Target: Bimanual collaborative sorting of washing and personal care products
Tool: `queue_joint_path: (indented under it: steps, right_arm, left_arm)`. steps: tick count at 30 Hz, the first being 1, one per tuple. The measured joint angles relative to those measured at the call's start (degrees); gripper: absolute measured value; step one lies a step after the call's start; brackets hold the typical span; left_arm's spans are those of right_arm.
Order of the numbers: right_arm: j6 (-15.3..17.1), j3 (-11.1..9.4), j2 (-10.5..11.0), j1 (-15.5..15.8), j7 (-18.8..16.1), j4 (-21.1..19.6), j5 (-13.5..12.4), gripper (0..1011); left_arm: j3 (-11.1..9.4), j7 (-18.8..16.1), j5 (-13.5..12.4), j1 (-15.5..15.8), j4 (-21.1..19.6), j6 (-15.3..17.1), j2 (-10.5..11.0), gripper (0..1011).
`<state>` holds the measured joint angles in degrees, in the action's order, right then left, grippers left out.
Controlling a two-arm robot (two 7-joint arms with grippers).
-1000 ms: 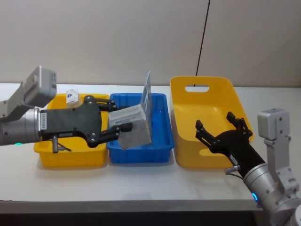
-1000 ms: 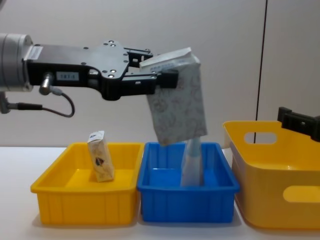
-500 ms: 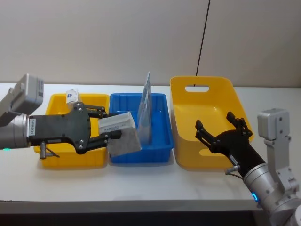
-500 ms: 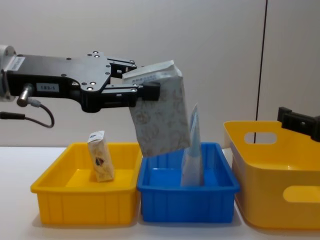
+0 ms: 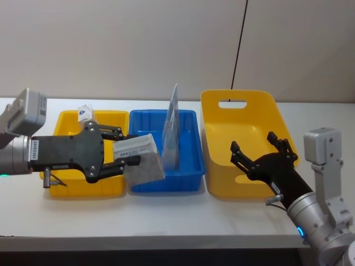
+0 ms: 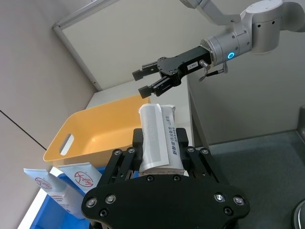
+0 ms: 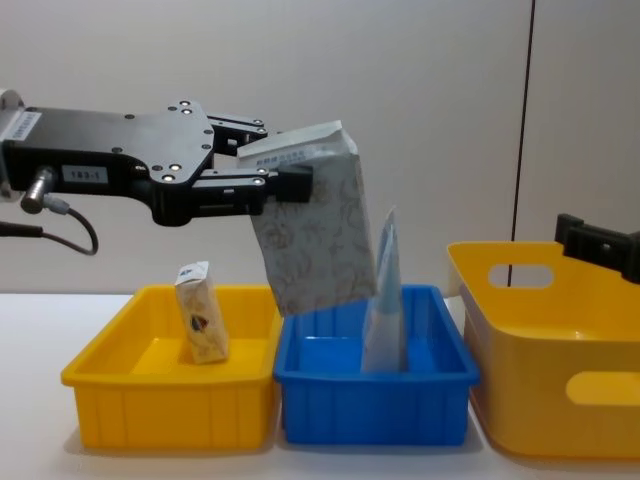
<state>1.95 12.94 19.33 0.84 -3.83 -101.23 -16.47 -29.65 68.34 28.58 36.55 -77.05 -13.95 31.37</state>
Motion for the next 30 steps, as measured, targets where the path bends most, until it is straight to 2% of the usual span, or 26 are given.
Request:
queue_joint_path:
  steps: [17,22,30]
  right_arm:
    - [-0.48,-0.31,-0.18,-0.19,-0.56,0.44,-0.45,1000]
    - [-1.43,-0.64,-0.09,-0.99,-2.7,1.38,-1.7,1000]
    - [-2.78,-0.99,0.7,-3.53,-8.59,3.95,-4.93,1000]
  left_arm:
    - [-0.26,0.22,0.2,0.31,0.01,-0.19,0.28,367]
    - [-0.29,0.25,0.22,0.34,0.01,-0.21,0.31,367]
    - [-0.34,0.3,0.26,0.38,0.01,-0.24,0.35,367]
